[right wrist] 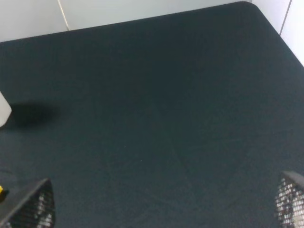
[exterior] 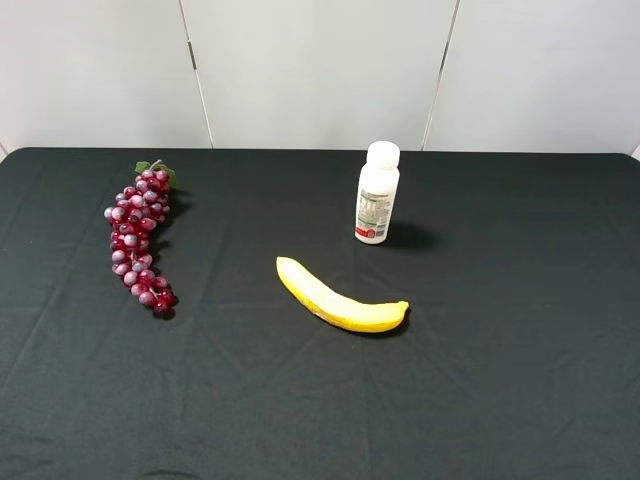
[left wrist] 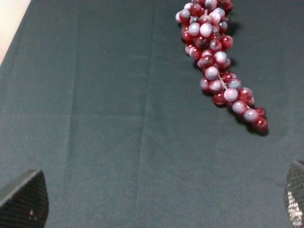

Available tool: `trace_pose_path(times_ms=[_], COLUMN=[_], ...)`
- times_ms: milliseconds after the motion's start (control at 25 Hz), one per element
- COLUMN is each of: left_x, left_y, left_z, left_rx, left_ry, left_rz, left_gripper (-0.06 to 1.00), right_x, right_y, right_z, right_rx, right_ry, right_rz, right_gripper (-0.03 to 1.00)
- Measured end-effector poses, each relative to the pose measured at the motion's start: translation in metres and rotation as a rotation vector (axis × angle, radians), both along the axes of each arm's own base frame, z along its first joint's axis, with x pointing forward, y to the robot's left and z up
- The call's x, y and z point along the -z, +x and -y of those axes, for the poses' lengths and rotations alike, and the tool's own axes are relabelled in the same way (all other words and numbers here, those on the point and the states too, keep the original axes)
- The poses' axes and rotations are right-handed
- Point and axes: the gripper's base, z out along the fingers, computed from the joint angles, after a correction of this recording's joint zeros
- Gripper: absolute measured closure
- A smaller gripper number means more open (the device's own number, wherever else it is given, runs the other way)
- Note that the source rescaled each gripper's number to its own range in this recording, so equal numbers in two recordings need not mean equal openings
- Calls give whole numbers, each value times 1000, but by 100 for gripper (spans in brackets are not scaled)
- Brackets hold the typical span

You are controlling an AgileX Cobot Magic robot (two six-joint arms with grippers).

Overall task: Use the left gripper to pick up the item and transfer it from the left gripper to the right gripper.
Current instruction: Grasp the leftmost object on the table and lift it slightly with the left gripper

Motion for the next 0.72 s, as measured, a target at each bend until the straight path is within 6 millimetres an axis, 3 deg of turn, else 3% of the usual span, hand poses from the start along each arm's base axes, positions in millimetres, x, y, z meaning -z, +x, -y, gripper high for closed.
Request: trace_pose_path(times_ms=[200, 360, 560, 720], left_x=[-2, -19, -44, -48], left_y=[0, 9, 44, 86], left_z=[0, -1, -3, -7], left_rx=[-16, -56, -68, -74], left_ry=[-25, -84, -102, -108], left_rz=[-11, -113, -264, -384], left_gripper=[-5, -5, -5, -5], right_x=[0, 0, 0, 0], right_y=[0, 0, 0, 0], right_z=[0, 0, 0, 0], right_rx=[0, 0, 0, 0], right_ry=[0, 0, 0, 0], right_rz=[0, 0, 0, 0], right_gripper=[-3, -3, -3, -3])
